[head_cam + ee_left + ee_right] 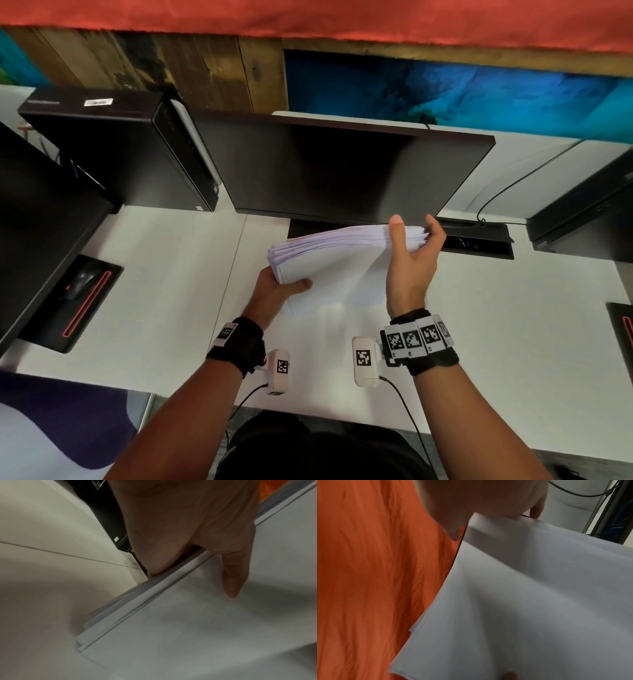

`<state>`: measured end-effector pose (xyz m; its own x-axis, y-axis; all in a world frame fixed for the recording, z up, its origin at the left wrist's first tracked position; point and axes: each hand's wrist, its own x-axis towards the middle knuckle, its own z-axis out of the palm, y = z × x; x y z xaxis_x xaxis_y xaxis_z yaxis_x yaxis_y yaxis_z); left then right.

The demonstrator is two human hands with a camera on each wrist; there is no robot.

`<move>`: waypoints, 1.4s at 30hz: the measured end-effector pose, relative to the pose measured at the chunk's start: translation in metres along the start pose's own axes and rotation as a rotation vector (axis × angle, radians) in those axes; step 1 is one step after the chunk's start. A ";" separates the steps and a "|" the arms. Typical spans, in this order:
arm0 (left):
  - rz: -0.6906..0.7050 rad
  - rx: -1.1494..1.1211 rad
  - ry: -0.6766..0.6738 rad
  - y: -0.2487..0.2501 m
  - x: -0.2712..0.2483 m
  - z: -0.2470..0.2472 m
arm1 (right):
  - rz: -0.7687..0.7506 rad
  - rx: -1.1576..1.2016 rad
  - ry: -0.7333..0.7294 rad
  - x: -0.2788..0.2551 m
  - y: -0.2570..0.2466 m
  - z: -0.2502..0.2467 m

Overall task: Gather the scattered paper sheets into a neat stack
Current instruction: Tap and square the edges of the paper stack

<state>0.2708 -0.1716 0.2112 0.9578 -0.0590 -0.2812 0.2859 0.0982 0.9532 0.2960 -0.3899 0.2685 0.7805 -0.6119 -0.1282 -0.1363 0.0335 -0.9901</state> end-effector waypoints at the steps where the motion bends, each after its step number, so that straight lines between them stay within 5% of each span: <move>1: 0.008 0.003 -0.004 0.001 -0.001 0.000 | -0.003 -0.016 0.002 0.000 0.000 0.000; 12: 0.029 0.019 -0.009 0.001 -0.004 0.001 | -0.027 0.004 -0.033 -0.004 -0.001 0.000; 18: 0.007 0.030 0.016 0.005 0.001 -0.002 | -0.127 0.135 -0.441 0.015 0.033 -0.038; 24: -0.017 0.073 -0.001 0.004 0.007 -0.003 | 0.049 -0.130 -0.593 0.050 0.056 -0.044; 29: 0.024 0.217 0.142 -0.009 0.007 0.002 | 0.148 -0.172 -0.552 0.049 0.075 -0.036; 35: 0.166 0.295 0.247 -0.019 -0.002 0.020 | -0.077 -0.102 -0.305 0.005 0.079 -0.028; 42: 0.029 0.249 0.200 -0.023 -0.003 0.021 | 0.097 -0.152 -0.278 -0.001 0.110 -0.032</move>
<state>0.2608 -0.1950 0.1923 0.9593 0.1393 -0.2458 0.2658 -0.1504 0.9522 0.2607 -0.4103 0.1617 0.8930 -0.3721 -0.2530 -0.2914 -0.0496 -0.9553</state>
